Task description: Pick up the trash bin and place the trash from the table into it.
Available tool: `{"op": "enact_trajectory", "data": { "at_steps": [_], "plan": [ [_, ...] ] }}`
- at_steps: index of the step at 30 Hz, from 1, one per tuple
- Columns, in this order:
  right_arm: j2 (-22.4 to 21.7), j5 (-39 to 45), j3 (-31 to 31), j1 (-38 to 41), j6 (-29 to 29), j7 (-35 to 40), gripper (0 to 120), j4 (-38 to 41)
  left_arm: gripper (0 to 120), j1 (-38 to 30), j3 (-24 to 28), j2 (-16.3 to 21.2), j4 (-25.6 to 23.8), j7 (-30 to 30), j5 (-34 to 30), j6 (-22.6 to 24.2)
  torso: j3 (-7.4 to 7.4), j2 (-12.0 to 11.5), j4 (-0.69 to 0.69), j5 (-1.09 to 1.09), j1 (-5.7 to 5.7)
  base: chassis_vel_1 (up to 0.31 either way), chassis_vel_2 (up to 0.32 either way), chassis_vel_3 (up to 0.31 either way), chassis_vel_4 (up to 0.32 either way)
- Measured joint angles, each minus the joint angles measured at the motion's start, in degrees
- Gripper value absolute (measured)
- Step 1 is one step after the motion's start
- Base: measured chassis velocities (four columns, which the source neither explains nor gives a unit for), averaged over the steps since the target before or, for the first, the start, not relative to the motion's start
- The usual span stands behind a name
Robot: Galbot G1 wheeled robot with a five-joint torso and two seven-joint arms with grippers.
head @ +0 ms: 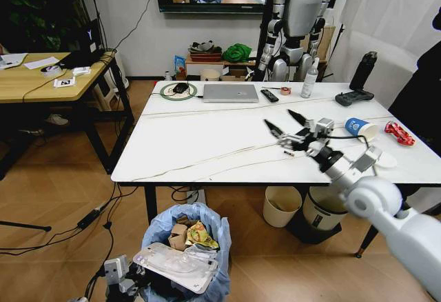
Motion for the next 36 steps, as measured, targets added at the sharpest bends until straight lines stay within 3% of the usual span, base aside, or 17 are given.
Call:
{"op": "enact_trajectory", "data": {
  "at_steps": [8, 12, 32, 36],
  "plan": [
    [3.4, -7.3, -5.7, 4.1, -2.6, -7.0, 100, -16.1, 0, -0.2, 0.3, 0.1, 0.3, 0.2, 0.3, 0.0, 0.0, 0.0, 0.0, 0.02, 0.0, 0.0, 0.0, 0.0, 0.0],
    [4.0, -8.2, -6.5, 6.1, -2.6, -8.2, 100, -20.0, 0, -0.5, 0.2, 0.6, 0.3, 0.2, 0.2, 0.0, 0.0, 0.0, 0.02, -0.01, 0.01, 0.0, 0.0, 0.0, 0.0],
    [4.2, -9.1, -8.2, 8.2, -4.8, -8.1, 100, -24.2, 0, -1.8, 0.6, 1.6, 1.3, 0.1, -1.0, 0.1, -0.01, 0.0, 0.0, 0.01, 0.0, 0.0, 0.0, 0.0, 0.0],
    [4.5, -9.8, -8.8, 9.2, -4.8, -8.1, 88, -25.3, 0, -2.1, 0.5, 1.9, 1.4, 0.0, -1.3, 0.2, -0.01, 0.0, 0.0, 0.0, 0.01, 0.0, 0.0, 0.0, 0.0]
  ]
}}
